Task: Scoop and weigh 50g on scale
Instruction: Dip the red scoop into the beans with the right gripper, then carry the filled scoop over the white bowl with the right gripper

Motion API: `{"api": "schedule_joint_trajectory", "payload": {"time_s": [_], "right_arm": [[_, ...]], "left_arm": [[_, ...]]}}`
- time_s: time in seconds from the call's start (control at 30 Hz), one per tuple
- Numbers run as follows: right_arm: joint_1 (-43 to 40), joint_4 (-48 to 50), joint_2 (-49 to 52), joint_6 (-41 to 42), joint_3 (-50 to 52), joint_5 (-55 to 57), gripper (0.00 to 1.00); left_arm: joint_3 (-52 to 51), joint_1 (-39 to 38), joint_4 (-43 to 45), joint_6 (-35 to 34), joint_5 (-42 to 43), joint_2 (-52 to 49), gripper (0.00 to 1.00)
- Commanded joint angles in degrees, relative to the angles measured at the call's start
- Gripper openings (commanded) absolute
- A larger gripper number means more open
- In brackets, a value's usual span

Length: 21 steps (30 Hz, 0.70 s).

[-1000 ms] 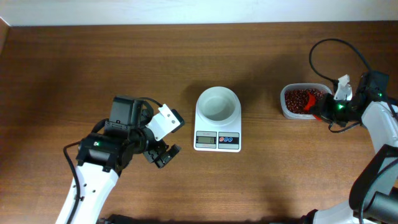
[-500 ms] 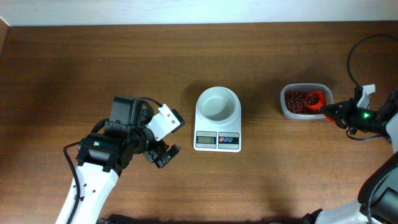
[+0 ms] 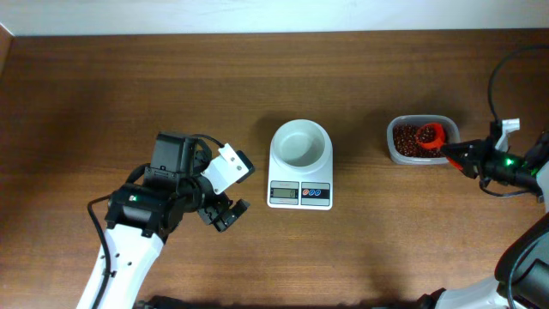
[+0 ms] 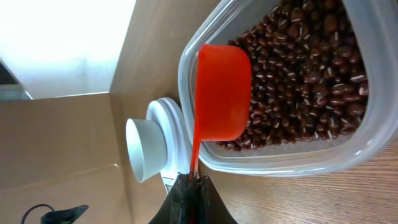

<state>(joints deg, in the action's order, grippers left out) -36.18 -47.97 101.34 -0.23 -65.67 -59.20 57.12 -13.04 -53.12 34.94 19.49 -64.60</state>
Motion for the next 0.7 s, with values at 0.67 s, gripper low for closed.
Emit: {"api": "schedule_joint_trajectory", "payload": {"time_s": [0.67], "right_arm": [[8.6,-4.5,0.4,-1.1,0.1,-10.1,0.04]], "left_arm": [[1.0,0.2,0.1,0.7,0.0,0.5,0.99]]}}
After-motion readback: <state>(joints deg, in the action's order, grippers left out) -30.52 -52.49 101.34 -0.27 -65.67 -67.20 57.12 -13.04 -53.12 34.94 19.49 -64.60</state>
